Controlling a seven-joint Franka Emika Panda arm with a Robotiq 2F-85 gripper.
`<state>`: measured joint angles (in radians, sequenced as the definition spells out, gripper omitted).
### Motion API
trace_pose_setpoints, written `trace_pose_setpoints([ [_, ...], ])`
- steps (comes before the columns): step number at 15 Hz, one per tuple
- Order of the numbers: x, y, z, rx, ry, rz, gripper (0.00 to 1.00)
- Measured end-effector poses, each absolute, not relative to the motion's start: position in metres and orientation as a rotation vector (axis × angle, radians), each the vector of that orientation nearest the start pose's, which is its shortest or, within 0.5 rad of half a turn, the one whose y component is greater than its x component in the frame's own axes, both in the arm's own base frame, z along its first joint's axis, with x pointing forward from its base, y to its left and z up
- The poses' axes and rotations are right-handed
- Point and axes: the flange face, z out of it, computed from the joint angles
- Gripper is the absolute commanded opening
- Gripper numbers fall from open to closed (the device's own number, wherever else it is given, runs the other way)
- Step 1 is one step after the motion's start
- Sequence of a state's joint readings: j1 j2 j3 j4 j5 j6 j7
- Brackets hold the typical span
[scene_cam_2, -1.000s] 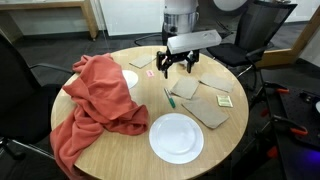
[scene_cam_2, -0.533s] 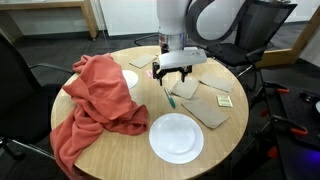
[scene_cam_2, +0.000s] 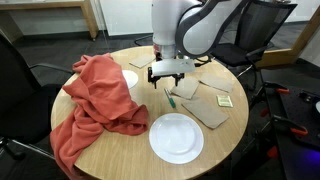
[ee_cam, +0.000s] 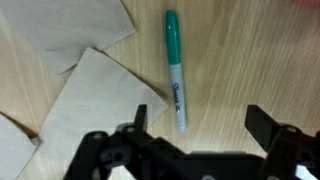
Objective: Put the marker in the mug
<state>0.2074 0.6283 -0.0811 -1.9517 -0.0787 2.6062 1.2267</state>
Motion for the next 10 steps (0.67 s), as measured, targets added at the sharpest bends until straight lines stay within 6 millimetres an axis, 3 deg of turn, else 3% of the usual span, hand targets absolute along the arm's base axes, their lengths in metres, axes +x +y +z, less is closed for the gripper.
trace_pose_setpoints([
  [10, 0.628, 0.083, 0.123, -2.743, 1.610, -0.082, 1.00],
])
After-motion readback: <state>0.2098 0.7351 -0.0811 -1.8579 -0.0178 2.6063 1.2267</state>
